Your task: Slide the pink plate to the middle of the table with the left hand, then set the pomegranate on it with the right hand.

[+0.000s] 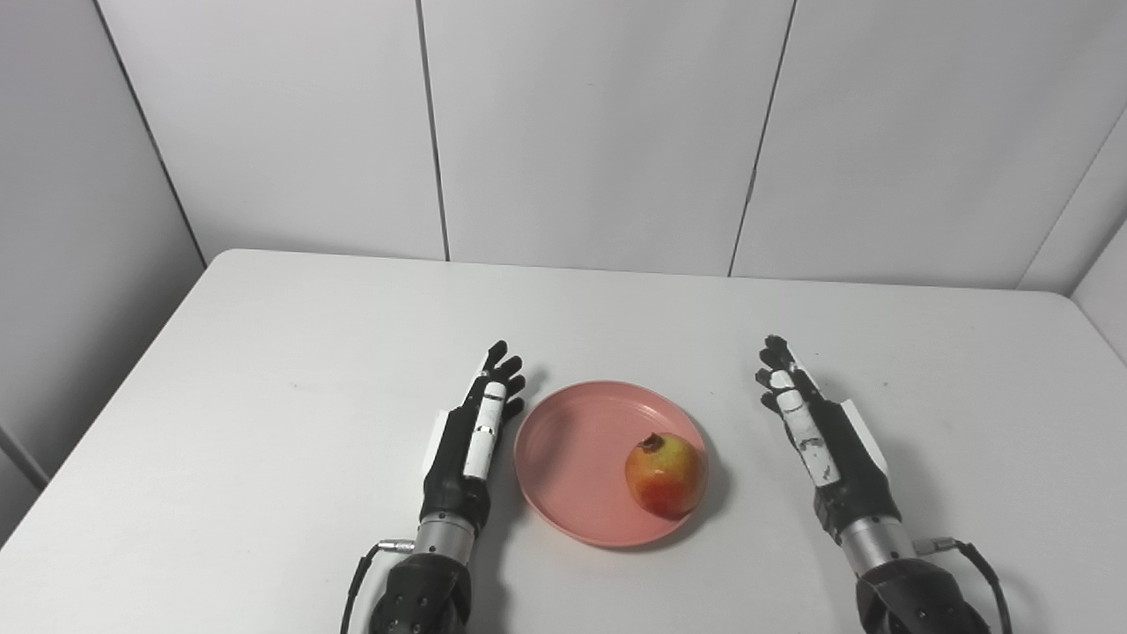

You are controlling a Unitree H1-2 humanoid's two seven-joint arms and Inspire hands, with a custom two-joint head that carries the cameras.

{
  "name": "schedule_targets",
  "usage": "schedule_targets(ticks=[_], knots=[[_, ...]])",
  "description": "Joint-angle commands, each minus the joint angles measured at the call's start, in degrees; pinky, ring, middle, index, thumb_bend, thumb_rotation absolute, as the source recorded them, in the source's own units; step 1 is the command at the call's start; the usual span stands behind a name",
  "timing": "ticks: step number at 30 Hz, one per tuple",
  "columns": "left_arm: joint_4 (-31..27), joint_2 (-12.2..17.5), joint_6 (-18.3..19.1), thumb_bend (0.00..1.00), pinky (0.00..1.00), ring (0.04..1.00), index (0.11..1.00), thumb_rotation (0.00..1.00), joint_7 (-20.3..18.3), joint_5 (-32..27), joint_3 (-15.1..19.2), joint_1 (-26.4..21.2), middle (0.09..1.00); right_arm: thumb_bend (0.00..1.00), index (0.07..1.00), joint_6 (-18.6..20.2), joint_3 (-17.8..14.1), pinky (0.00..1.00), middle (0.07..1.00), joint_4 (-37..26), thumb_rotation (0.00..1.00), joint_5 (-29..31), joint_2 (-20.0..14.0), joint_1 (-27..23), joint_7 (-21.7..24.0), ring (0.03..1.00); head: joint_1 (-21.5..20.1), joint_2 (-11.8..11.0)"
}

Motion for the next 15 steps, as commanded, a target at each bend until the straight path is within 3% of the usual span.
schedule_targets(ticks=[1,15], knots=[[-1.3,0.2,0.2,0.38,0.92,0.930,0.943,1.00,-0.4,-0.2,-0.4,0.2,0.943,0.44,0.971,-2.1,0.2,0.93,0.970,-0.4,1.00,1.7,-0.7,-0.8,0.7,0.949,0.2,0.0],[-1.9,0.7,1.3,0.36,0.94,0.942,0.956,1.00,-0.7,0.0,-0.4,0.7,0.955,0.37,0.999,-3.4,1.6,0.97,1.000,0.6,1.00,7.1,-1.2,0.1,2.2,0.986,0.4,-0.1]])
